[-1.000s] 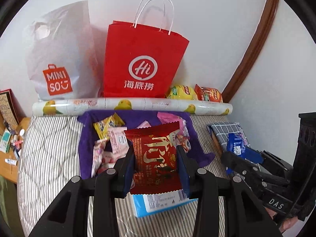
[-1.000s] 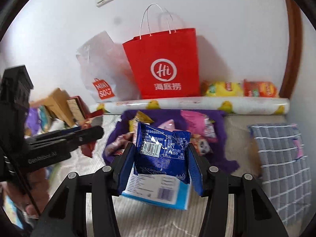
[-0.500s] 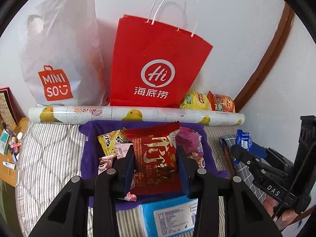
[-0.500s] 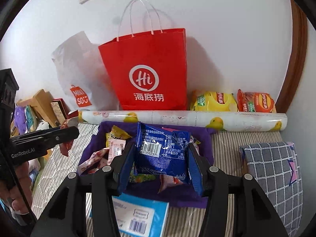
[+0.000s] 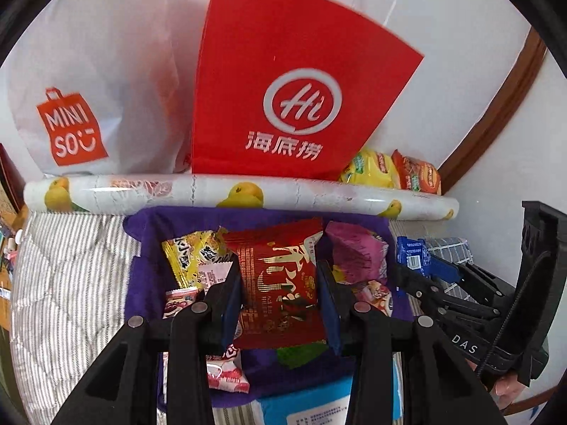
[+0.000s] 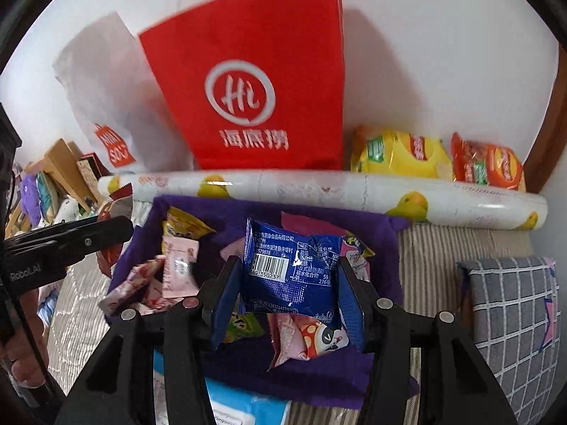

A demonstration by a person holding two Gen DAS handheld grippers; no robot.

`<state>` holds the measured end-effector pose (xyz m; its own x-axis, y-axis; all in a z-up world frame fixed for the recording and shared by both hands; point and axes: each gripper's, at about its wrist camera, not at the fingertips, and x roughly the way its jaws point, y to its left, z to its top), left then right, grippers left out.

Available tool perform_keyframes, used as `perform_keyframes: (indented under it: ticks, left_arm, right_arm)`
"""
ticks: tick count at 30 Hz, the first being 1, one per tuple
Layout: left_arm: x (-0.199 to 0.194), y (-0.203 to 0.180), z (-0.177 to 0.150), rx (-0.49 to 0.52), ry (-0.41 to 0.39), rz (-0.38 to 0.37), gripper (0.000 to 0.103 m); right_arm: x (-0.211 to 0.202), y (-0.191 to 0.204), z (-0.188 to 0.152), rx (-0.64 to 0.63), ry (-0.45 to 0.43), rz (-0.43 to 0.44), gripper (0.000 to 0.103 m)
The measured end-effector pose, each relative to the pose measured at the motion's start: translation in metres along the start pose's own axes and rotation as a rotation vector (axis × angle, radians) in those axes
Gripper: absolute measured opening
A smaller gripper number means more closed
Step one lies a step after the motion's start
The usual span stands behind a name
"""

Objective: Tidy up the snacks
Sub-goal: 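Release the red bag on the towel with the left tool while the right tool releases the blue packet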

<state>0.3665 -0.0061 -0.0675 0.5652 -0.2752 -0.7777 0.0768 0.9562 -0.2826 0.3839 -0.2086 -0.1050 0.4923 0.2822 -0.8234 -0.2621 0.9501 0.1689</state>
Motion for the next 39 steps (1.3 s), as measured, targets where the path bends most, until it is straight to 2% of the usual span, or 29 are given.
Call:
perform_keyframes:
  ticks: [7, 15, 33, 39]
  left_arm:
    - [0.035, 0.005, -0.006, -0.009, 0.074, 0.03, 0.038]
    - [0.059, 0.003, -0.012, -0.003, 0.14, 0.028, 0.038]
    - [0.083, 0.0, -0.019, -0.002, 0.202, 0.043, 0.038]
    - [0.088, 0.0, -0.02, 0.002, 0.217, 0.047, 0.038]
  right_arm:
    - [0.024, 0.001, 0.0, -0.012, 0.062, 0.004, 0.053]
    - [0.035, 0.001, -0.001, -0.029, 0.112, -0.003, 0.053]
    - [0.05, -0.002, -0.004, -0.037, 0.173, -0.014, 0.056]
    - [0.054, -0.002, -0.005, -0.046, 0.181, -0.032, 0.067]
